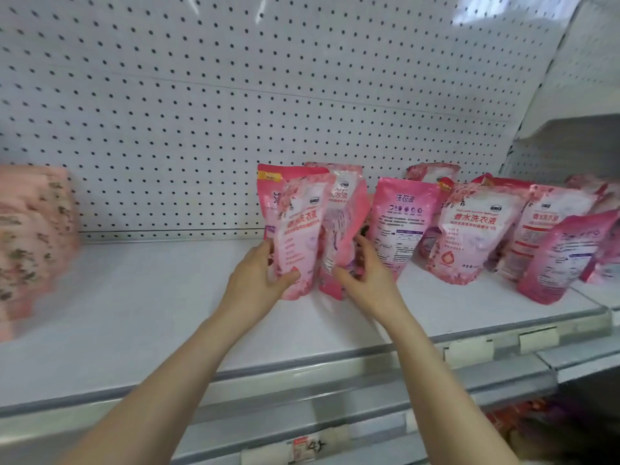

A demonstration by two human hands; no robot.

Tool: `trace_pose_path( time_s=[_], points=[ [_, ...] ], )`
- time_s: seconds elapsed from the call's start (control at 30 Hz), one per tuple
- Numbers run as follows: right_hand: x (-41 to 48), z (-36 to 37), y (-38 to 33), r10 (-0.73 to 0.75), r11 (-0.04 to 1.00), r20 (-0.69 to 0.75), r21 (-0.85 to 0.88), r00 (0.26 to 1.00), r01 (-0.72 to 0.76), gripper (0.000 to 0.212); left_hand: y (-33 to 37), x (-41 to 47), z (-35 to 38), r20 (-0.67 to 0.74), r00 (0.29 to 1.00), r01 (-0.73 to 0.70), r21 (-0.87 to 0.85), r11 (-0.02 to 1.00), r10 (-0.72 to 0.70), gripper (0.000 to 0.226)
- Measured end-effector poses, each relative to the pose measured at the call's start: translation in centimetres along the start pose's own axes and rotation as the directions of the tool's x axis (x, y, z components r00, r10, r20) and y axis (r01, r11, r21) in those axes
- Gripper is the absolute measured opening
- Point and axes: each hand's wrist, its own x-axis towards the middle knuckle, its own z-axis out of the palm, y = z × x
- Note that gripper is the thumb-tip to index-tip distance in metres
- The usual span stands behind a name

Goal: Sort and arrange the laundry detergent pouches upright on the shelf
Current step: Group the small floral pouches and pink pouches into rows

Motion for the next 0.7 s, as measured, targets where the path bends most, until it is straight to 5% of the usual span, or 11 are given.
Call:
trace_pose_path(
  time_s=[0.23, 0.43, 0.7],
  points=[
    [1.9, -2.6, 2.0, -0.027, 0.998, 0.104, 0.064, 0.994, 0.02, 0.066, 0.3, 1.8, 2.5, -0.16, 0.979, 0.114, -0.058, 0.992, -0.122, 0.041],
    [4.7, -2.7, 2.4, -0.022, 0.958, 0.258, 0.281, 0.966, -0.053, 0.097, -0.1, 1.3, 1.6, -0.188, 0.97, 0.146, -0.07, 0.987, -0.156, 0.03],
    [3.9, -1.5, 2.0, 0.022, 0.934, 0.178, 0.347, 0.984, -0.084, 0.054, -0.4, -1.3, -0.1, -0.303, 0.947, 0.154, 0.142, 0.978, -0.105, 0.045]
  ],
)
